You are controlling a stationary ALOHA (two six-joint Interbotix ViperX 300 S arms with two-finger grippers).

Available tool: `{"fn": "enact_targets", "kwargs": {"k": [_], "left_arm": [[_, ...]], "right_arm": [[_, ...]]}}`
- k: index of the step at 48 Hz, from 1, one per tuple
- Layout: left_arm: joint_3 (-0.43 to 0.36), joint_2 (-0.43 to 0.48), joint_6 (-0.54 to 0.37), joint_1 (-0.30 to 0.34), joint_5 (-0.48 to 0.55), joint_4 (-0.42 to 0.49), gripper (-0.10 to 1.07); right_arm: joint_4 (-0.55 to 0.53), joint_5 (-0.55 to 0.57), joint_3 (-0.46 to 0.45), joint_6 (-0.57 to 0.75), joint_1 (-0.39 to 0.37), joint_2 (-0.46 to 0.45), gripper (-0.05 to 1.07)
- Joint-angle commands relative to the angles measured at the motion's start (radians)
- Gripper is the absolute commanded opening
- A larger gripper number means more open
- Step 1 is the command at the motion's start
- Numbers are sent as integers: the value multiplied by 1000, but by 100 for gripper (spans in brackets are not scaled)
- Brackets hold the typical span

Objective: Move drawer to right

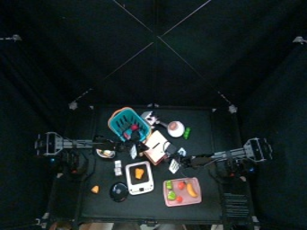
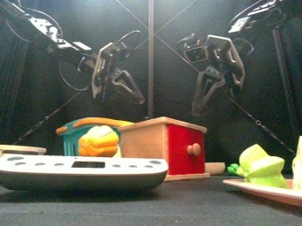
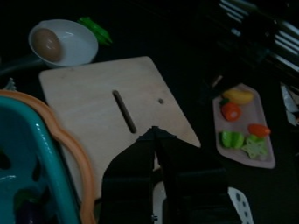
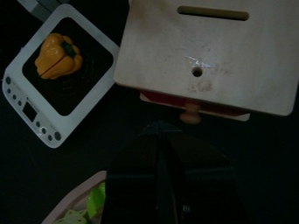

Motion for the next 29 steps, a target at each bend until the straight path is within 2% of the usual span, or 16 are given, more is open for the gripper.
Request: {"fn": "enact_targets", "kwargs": {"k": [1,9,19,29], "left_arm": [[9,-21,0,-11,-6,-3,44],[20,-3,-2,-14,3,-15,44],[18,25,0,-8,67,-18,44],[0,74,0,-9,97,-40,44]], "right_arm": [[-20,0,-8,2,-35,-57,42],[-49,14,3,0,-143,-89,42],[-83,17,38,0,-272,-94,42],[-92,-12,37,-2,-331,-41,42]]}}
